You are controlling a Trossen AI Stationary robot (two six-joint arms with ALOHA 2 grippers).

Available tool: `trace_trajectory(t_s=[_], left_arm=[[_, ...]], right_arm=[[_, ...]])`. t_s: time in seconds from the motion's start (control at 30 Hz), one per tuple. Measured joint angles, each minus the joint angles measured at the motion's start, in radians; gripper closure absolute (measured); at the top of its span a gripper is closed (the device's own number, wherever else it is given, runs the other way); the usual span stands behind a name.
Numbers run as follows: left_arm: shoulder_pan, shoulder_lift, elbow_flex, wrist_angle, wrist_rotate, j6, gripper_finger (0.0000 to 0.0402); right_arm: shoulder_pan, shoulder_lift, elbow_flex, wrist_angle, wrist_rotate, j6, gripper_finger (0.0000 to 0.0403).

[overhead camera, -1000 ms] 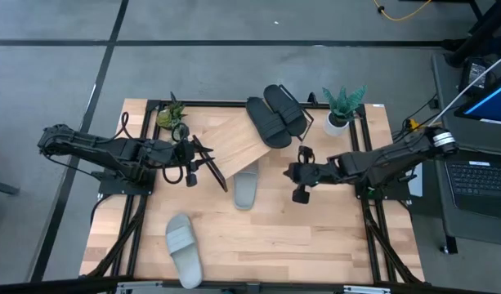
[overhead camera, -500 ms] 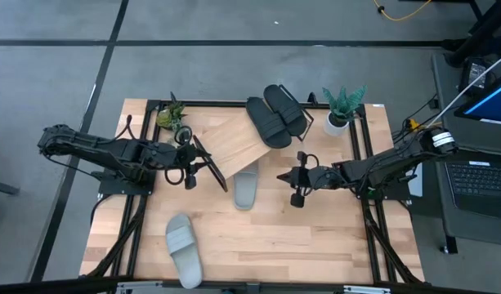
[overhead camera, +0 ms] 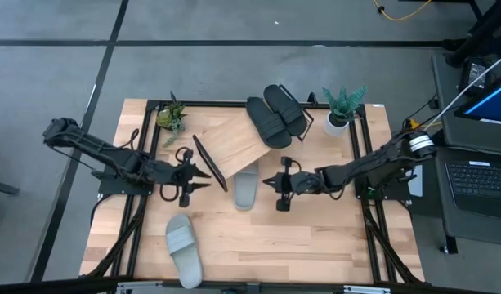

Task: Pick and place slides into the shelf
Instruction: Put the right gray slipper on the shelf

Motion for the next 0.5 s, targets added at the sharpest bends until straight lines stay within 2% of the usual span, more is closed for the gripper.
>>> trace_trajectory(t_s=[0.33,0.5], left_arm=[[-0.184,0.0,0.0,-0.008,-0.056,-0.059,0.0292],[-0.231,0.0,0.0,-0.009,-0.091,-0.059,0.0292]], right_arm=[[-0.002,0.134,0.118,-0.049,0.005,-0.037,0.0394],[-0.002,0.208,0.194,-0.046,0.005,-0.07,0.0355]])
